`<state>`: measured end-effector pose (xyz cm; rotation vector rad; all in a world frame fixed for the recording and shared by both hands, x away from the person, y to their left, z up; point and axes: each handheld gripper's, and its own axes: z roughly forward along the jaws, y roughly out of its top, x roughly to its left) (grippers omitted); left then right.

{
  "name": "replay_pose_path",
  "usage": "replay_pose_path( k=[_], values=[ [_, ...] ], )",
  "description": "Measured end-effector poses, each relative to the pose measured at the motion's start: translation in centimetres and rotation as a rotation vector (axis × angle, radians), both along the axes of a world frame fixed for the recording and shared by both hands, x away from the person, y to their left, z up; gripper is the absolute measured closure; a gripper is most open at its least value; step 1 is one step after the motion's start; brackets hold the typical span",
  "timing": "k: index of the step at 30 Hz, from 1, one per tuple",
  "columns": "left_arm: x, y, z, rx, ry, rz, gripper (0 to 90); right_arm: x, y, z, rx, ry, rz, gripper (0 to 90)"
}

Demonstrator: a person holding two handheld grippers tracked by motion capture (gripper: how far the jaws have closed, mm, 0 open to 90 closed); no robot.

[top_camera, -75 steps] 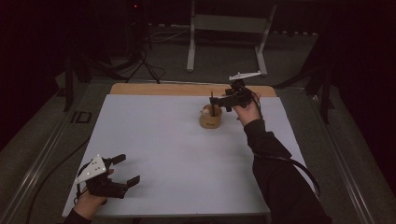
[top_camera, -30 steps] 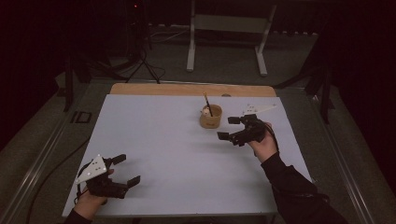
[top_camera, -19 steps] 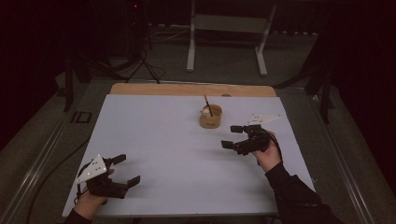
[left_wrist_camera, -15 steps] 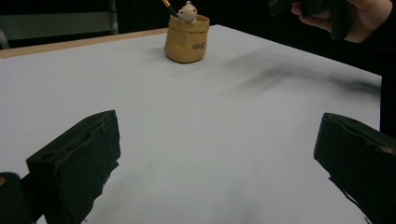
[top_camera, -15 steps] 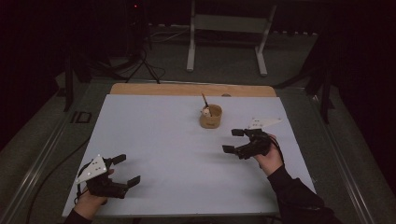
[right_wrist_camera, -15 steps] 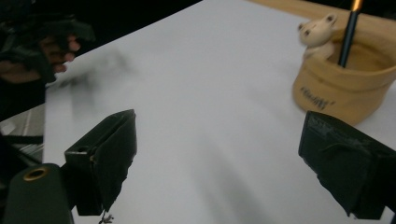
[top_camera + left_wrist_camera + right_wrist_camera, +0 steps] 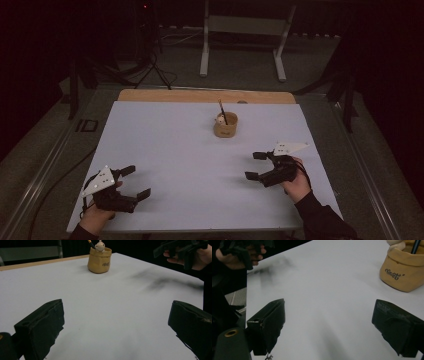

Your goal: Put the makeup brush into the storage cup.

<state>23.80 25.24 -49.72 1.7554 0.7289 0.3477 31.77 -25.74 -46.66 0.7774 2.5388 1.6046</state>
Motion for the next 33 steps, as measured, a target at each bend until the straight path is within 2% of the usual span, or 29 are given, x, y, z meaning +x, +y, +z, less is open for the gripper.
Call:
replay_pose_path(
  k=[2, 8, 11, 16, 24, 33],
  values=[
    [0.0, 0.0, 0.0, -0.001, 0.001, 0.001, 1.5, -0.4, -0.3, -0.1, -0.002, -0.007, 0.007, 11.7],
    [0.0, 0.0, 0.0, 0.001, -0.001, -0.005, 1.5, -1.5, -1.1, -0.8, -0.012, 0.015, 0.015, 11.7],
    [0.0, -0.1, 0.0, 0.001, -0.001, -0.008, 1.5, -2.0, -1.6, -1.2, -0.009, 0.011, 0.020, 11.7],
    [0.0, -0.1, 0.0, 0.002, -0.002, -0.012, 1.5, -2.8, -2.4, -1.7, -0.006, 0.007, -0.003, 11.7],
    [-0.1, -0.2, 0.1, -0.006, -0.005, -0.024, 1.5, -3.8, -3.9, -2.7, -0.035, 0.011, -0.042, 12.0],
    [-0.1, -0.2, 0.0, -0.011, -0.007, -0.033, 1.5, -4.2, -4.9, -3.0, -0.029, -0.023, -0.066, 12.0]
  ],
)
